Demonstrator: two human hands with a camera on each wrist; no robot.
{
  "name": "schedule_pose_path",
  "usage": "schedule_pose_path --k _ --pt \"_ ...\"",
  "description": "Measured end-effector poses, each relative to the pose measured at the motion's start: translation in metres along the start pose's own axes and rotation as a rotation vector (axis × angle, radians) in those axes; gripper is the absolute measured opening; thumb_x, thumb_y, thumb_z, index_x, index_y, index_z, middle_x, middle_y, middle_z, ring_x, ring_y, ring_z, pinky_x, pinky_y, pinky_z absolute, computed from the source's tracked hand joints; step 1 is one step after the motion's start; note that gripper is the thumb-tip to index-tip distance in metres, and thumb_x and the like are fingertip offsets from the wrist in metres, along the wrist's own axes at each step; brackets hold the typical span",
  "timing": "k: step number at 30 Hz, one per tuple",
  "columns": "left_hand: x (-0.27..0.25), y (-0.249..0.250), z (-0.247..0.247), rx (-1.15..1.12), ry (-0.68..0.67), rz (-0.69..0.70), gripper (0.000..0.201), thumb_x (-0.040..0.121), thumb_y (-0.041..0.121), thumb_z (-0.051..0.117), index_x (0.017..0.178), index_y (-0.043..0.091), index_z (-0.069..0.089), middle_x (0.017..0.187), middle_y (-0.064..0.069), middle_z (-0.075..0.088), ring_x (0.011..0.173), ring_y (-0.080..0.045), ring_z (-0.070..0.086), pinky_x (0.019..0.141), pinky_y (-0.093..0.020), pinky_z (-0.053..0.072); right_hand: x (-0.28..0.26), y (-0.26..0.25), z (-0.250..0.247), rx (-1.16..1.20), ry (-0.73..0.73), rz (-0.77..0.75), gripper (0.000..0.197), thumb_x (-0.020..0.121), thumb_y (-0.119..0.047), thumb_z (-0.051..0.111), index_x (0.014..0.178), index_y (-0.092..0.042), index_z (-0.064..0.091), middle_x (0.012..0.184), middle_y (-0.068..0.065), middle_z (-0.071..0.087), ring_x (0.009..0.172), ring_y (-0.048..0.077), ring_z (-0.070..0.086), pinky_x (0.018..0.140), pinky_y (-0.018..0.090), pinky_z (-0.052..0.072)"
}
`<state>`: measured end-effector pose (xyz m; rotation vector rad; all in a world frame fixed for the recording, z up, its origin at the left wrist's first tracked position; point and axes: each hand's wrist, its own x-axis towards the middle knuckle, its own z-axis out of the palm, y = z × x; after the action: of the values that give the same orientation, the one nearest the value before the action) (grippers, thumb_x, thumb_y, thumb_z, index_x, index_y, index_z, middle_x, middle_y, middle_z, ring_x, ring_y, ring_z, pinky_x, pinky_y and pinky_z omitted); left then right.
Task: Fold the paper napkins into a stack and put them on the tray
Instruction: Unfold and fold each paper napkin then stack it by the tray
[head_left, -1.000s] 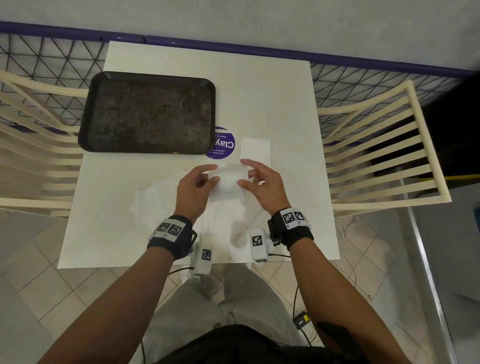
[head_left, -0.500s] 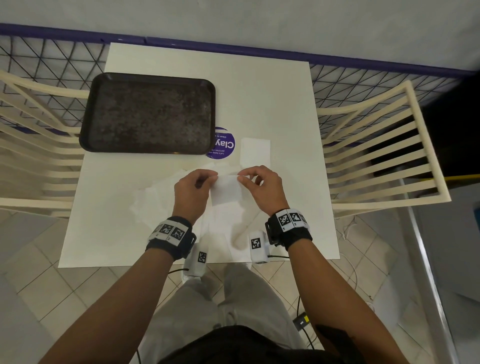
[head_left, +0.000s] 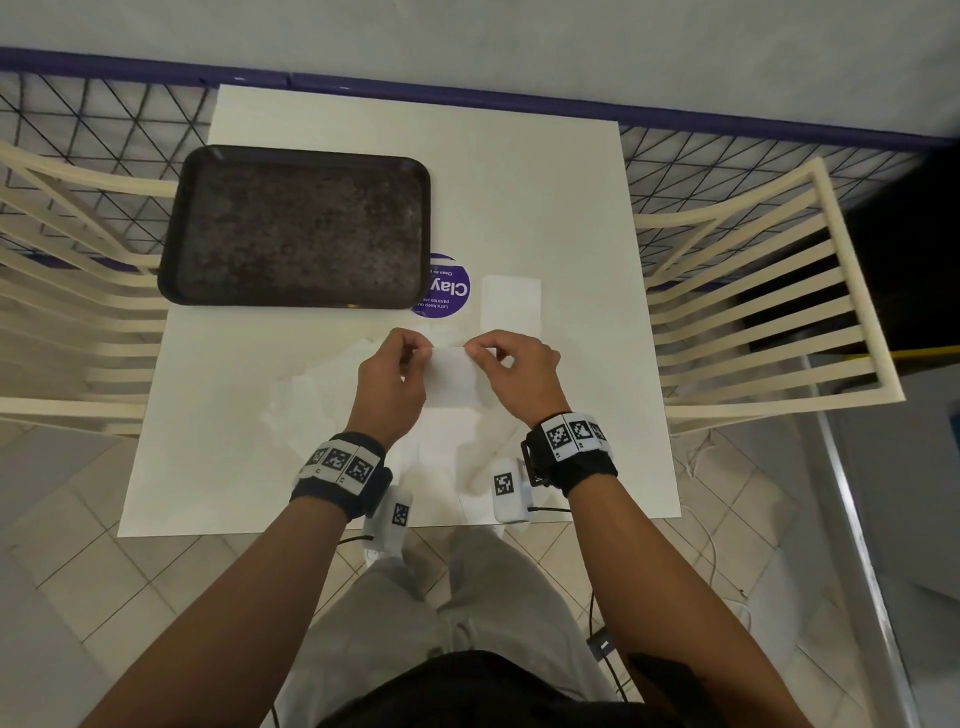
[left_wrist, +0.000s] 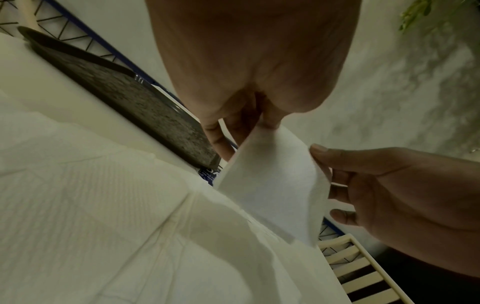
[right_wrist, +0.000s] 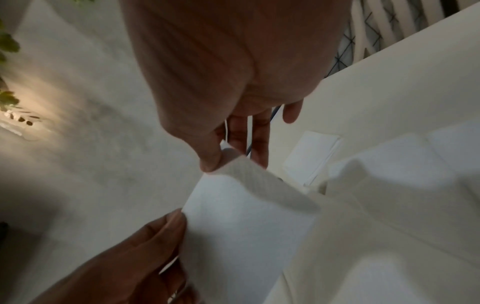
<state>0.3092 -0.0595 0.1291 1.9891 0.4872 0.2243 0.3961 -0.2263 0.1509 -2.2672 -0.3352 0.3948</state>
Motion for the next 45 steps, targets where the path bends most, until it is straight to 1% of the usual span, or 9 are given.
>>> schedule_pose_path --k 2,6,11,16,20,25,34,40,45 --pt "0.002 -0.002 0.0 -0.016 0.023 -0.034 0.007 0.106 0.017 0.054 0.103 0.017 0.061 0.097 0.005 0.068 0.082 -0.002 0.06 0.071 -0.008 0.043 0.001 0.006 -0.001 0.13 0.028 0.048 0.014 0.093 -0.04 0.066 0.089 -0.03 0.075 0.082 -0.007 0.073 0.078 0.016 0.065 0.091 0.046 0.051" --pt "0.005 -0.001 0.006 -0.012 0.046 -0.077 0.007 0.107 0.02 0.053 0.104 0.02 0.059 0.1 -0.002 0.07 0.081 -0.005 0.06 0.064 -0.006 0.04 0.001 0.006 0.0 0.248 0.075 0.09 0.01 0.093 -0.025 0.071 0.09 -0.019 0.078 0.078 -0.002 0.074 0.071 0.02 0.067 0.081 0.042 0.058" --pt "0.012 -0.001 0.015 -0.006 0.083 -0.141 0.01 0.108 0.018 0.052 0.109 0.014 0.06 0.097 -0.005 0.069 0.077 -0.004 0.06 0.063 -0.009 0.04 0.0 0.007 0.008 0.33 0.133 0.155 0.012 0.093 -0.031 0.07 0.097 -0.02 0.074 0.073 0.001 0.072 0.068 0.02 0.066 0.073 0.028 0.055" --pt "0.021 -0.002 0.019 0.007 0.109 -0.196 0.013 0.109 0.019 0.051 0.116 0.012 0.06 0.097 -0.003 0.066 0.077 -0.003 0.058 0.067 -0.014 0.043 -0.004 0.014 0.015 0.304 0.009 0.216 0.016 0.091 -0.03 0.072 0.095 -0.015 0.067 0.064 -0.006 0.064 0.057 0.003 0.054 0.063 0.01 0.043" --pt "0.028 -0.001 0.021 -0.011 0.114 -0.238 0.017 0.11 0.024 0.049 0.121 0.016 0.059 0.099 -0.001 0.066 0.079 -0.005 0.059 0.068 -0.018 0.047 0.005 0.021 0.017 0.273 -0.043 0.229 0.014 0.091 -0.025 0.07 0.083 -0.017 0.062 0.061 -0.001 0.062 0.061 0.009 0.053 0.071 0.023 0.048" --pt "0.03 -0.013 0.02 -0.024 0.039 -0.308 0.021 0.109 0.037 0.046 0.117 0.025 0.061 0.079 0.003 0.07 0.07 -0.019 0.065 0.073 -0.048 0.062 0.058 0.044 0.003 0.214 0.082 0.302 0.013 0.093 -0.027 0.068 0.086 -0.017 0.064 0.07 0.003 0.065 0.07 0.016 0.057 0.077 0.028 0.049" --pt "0.011 -0.043 0.017 0.06 -0.024 -0.414 0.02 0.108 0.029 0.048 0.112 0.021 0.066 0.081 0.003 0.073 0.068 -0.015 0.065 0.071 -0.032 0.052 0.132 0.089 -0.007 0.019 0.118 0.479 0.026 0.097 -0.027 0.064 0.113 -0.008 0.07 0.109 0.011 0.073 0.108 0.03 0.064 0.085 0.021 0.039" --pt "0.01 -0.05 0.017 0.087 -0.06 -0.454 0.016 0.107 0.029 0.051 0.11 0.024 0.066 0.081 0.005 0.072 0.072 -0.016 0.068 0.072 -0.034 0.056 0.13 0.094 0.001 -0.092 0.156 0.507 0.043 0.087 -0.045 0.072 0.121 -0.02 0.066 0.118 0.007 0.065 0.115 0.028 0.058 0.097 0.04 0.049" --pt "0.011 -0.055 0.022 0.126 -0.134 -0.51 0.015 0.098 0.04 0.053 0.097 0.031 0.065 0.086 0.006 0.074 0.078 -0.021 0.071 0.078 -0.044 0.062 0.085 0.083 0.014 -0.036 0.164 0.372 0.005 0.088 -0.032 0.068 0.086 -0.029 0.064 0.092 -0.001 0.071 0.09 0.023 0.066 0.088 0.043 0.055"
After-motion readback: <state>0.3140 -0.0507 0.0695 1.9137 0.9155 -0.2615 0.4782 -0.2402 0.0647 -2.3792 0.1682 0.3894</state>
